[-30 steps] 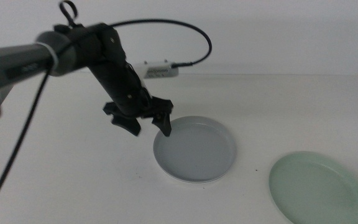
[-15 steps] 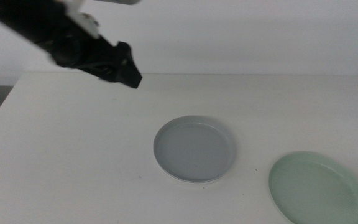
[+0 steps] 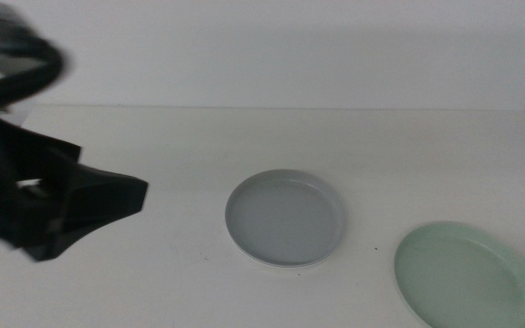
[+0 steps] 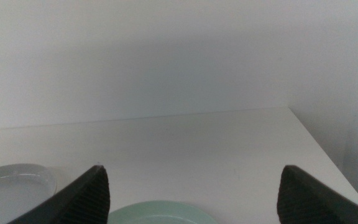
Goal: Stack the three bowls on top of each other.
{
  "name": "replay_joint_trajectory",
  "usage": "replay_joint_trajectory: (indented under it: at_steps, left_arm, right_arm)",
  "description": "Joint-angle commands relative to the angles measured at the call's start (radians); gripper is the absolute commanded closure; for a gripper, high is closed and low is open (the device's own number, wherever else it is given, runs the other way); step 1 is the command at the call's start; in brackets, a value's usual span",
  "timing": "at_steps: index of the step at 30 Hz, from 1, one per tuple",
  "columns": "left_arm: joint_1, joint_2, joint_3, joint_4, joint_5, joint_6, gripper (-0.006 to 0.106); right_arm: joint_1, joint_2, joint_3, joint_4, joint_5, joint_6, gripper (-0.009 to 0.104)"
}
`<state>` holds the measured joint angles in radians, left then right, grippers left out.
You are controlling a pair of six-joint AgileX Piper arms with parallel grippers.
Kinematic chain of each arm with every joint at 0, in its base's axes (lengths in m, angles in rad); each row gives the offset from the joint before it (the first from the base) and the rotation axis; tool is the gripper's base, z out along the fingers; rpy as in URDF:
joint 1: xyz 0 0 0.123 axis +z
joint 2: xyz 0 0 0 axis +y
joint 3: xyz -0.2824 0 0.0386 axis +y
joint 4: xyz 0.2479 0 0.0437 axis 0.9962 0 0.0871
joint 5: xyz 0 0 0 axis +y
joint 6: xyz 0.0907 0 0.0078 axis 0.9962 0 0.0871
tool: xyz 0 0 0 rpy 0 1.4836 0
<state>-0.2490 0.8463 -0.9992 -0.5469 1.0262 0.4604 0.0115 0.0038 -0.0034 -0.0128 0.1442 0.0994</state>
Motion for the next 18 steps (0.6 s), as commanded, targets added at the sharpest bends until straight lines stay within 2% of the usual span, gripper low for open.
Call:
replay_joint_trajectory:
  at_steps: [1, 18]
  left_arm:
    - [-0.001, -0.047, 0.010, -0.004, -0.021, -0.023, 0.007]
    - [-0.001, -0.065, 0.010, -0.003, -0.042, -0.038, 0.007]
  right_arm:
    - [-0.004, -0.004, 0.003, -0.008, -0.012, -0.003, 0.015]
    - [-0.004, -0.004, 0.003, -0.008, -0.012, -0.003, 0.015]
